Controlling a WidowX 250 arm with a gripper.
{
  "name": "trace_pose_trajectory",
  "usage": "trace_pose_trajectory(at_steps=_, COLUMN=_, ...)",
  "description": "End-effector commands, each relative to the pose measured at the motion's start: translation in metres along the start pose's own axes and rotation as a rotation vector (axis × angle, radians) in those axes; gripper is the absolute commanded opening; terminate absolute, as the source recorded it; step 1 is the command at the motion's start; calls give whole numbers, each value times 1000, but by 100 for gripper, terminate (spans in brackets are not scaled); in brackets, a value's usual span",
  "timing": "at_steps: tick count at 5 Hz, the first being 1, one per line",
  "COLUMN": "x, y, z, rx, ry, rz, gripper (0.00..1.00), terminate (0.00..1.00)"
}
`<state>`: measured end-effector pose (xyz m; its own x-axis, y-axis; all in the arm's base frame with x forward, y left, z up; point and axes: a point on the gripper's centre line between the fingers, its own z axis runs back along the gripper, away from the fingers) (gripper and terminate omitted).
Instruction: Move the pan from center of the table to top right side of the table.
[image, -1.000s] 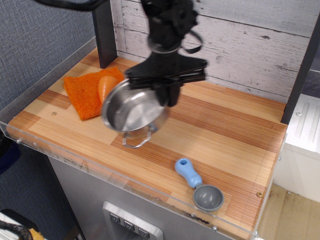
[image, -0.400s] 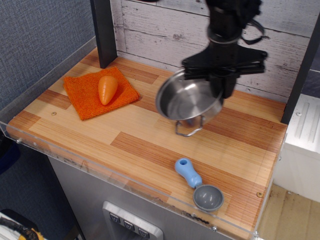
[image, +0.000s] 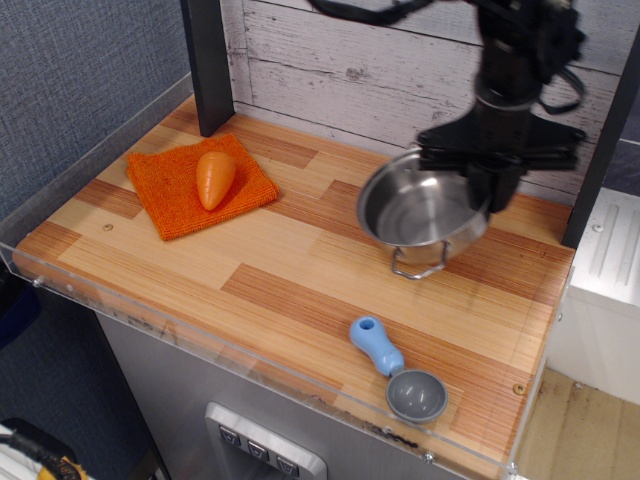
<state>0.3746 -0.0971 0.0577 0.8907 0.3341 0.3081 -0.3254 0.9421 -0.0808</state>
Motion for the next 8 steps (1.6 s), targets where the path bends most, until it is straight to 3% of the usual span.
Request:
trace_pose_trajectory(at_steps=1, x=-12, y=-13, z=-1, rx=16, ry=-10, rz=-96, gripper=0, terminate=0)
trace_pose_trajectory(at_steps=2, x=-23, y=-7, z=-11, rx=54, ry=15, rz=-117, gripper=0, terminate=0)
trace_pose_trajectory(at_steps=3, x=-26, y=-4, z=-17, rx=50, ry=35, rz=-138, gripper=0, terminate=0)
trace_pose_trajectory(at_steps=4, x=-29, y=-3, z=-19, rx=100, ry=74, rz=-125, gripper=100, terminate=0)
trace_pose_trajectory(at_steps=7, x=-32, y=-1, z=-16, rx=84, ry=81, rz=-93, gripper=100, terminate=0)
trace_pose_trajectory(at_steps=8, x=-20, y=4, z=20, rx=-39, ry=68, rz=-92, gripper=100, terminate=0)
